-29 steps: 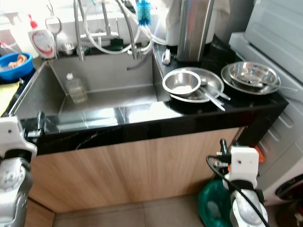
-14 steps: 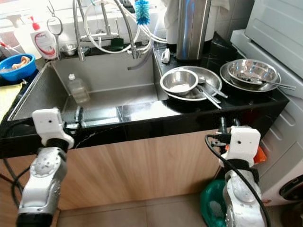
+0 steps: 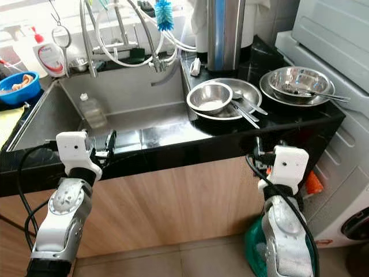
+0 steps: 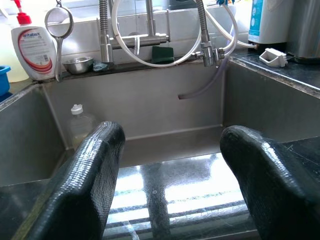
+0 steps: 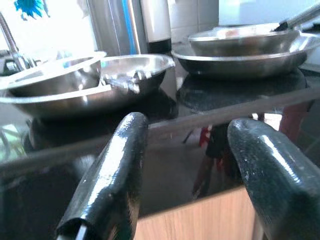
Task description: Kitchen organization
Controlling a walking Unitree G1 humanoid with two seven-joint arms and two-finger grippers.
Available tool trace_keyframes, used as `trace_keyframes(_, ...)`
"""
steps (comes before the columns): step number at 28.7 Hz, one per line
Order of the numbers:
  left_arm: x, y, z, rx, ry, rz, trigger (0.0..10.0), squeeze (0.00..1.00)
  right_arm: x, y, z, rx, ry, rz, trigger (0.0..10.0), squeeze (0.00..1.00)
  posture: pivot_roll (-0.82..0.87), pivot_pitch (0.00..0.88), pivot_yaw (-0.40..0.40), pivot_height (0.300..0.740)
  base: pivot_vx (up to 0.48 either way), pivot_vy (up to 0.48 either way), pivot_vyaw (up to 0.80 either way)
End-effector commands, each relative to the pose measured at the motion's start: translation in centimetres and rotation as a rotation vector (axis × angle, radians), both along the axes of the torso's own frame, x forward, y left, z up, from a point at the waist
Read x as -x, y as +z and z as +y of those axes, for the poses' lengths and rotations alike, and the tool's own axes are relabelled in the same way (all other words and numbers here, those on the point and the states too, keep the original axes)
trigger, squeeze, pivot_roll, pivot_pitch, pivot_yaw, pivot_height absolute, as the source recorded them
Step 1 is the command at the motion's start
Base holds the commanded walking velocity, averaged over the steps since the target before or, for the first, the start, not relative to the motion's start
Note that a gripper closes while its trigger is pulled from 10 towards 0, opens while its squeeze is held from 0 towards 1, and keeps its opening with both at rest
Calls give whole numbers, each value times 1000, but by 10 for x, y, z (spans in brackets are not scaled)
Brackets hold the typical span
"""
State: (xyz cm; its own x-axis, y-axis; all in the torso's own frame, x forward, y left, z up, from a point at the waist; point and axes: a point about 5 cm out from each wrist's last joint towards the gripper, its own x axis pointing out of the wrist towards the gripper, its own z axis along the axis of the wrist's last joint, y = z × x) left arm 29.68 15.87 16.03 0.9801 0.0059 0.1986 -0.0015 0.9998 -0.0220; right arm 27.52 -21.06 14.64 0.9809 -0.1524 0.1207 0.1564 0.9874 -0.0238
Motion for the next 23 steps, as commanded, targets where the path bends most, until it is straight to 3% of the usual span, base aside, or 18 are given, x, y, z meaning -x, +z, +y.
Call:
trace_keyframes(1, 0, -4, 3, -2, 10, 19, 10000, 0, -6, -1, 8, -20, 47, 3, 10000, 0, -188, 0, 148, 740, 0, 0, 0)
trace_keyframes(23, 10, -12, -4, 33, 6, 39, 10000, 0, -34, 9, 15, -33, 134, -45, 10000, 0, -185, 0, 128, 740, 0, 0, 0)
